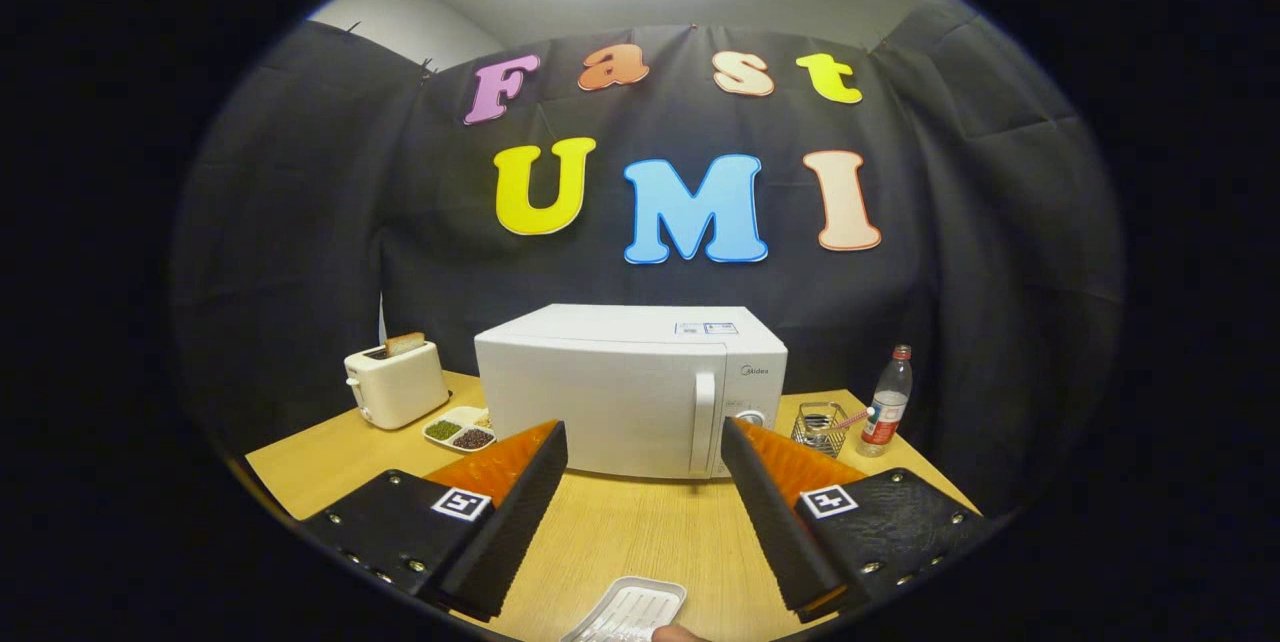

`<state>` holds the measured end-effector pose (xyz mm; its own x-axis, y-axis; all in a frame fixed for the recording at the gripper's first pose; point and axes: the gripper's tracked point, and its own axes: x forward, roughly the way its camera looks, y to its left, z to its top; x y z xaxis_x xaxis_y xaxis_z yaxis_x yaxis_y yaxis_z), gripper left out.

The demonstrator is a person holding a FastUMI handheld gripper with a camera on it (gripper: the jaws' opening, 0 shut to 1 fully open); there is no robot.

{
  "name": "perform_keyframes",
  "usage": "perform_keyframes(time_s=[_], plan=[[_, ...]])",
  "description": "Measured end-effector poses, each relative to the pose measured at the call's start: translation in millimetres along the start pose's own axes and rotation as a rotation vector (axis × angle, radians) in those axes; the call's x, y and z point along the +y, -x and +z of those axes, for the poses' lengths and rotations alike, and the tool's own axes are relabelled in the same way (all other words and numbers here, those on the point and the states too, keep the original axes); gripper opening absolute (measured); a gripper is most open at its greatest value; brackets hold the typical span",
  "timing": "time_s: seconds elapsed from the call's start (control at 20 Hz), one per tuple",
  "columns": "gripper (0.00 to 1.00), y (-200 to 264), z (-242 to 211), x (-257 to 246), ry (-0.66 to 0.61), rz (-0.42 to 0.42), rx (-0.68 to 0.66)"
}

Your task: Open the microwave, put the food inside, and close the microwave door.

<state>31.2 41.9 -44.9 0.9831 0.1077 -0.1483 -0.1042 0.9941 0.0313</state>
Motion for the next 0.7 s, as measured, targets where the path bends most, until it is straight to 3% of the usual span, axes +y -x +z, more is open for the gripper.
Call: perform_keyframes(time_s=[0.7], plan=[[0.97,34.3,23.6,-3.4,-0.057,0.001,-0.039]])
